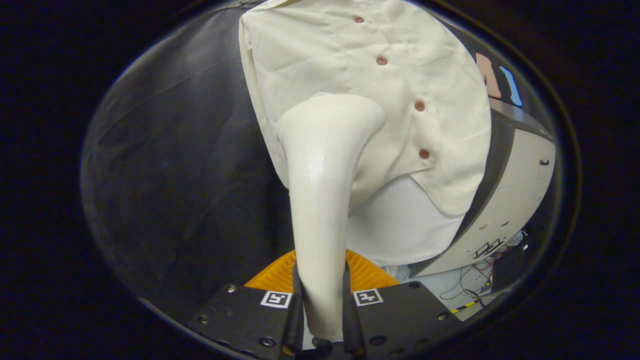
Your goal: Iron the clothes twice with a garment steamer, once on the left side and once on the right side.
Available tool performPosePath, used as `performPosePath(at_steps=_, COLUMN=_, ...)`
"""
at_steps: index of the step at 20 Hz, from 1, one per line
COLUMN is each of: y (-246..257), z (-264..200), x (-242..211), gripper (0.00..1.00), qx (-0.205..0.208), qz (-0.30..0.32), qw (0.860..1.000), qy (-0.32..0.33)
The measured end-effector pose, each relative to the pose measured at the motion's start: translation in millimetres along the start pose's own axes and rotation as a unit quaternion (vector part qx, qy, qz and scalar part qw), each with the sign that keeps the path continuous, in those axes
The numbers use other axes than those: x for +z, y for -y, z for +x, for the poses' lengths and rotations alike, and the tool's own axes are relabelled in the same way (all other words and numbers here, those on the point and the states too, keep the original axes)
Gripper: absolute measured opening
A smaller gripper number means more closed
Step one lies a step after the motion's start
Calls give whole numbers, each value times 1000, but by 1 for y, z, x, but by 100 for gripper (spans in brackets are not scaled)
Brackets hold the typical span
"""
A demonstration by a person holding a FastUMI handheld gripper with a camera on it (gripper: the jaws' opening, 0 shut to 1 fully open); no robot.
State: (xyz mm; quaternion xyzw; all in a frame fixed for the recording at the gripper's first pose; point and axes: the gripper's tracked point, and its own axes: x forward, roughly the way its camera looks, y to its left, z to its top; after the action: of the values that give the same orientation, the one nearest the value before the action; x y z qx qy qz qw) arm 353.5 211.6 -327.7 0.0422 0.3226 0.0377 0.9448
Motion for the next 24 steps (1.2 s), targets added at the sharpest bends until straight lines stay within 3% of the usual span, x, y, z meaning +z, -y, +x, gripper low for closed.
performPosePath(at_steps=11, y=38, z=-159, x=128, gripper=30, qx=-58, qz=-6, qw=988, qy=146)
performPosePath(at_steps=17, y=54, z=-164, x=166, gripper=30, qx=-63, qz=0, qw=983, qy=174)
performPosePath(at_steps=24, y=55, z=-135, x=217, gripper=30, qx=-45, qz=-10, qw=979, qy=201)
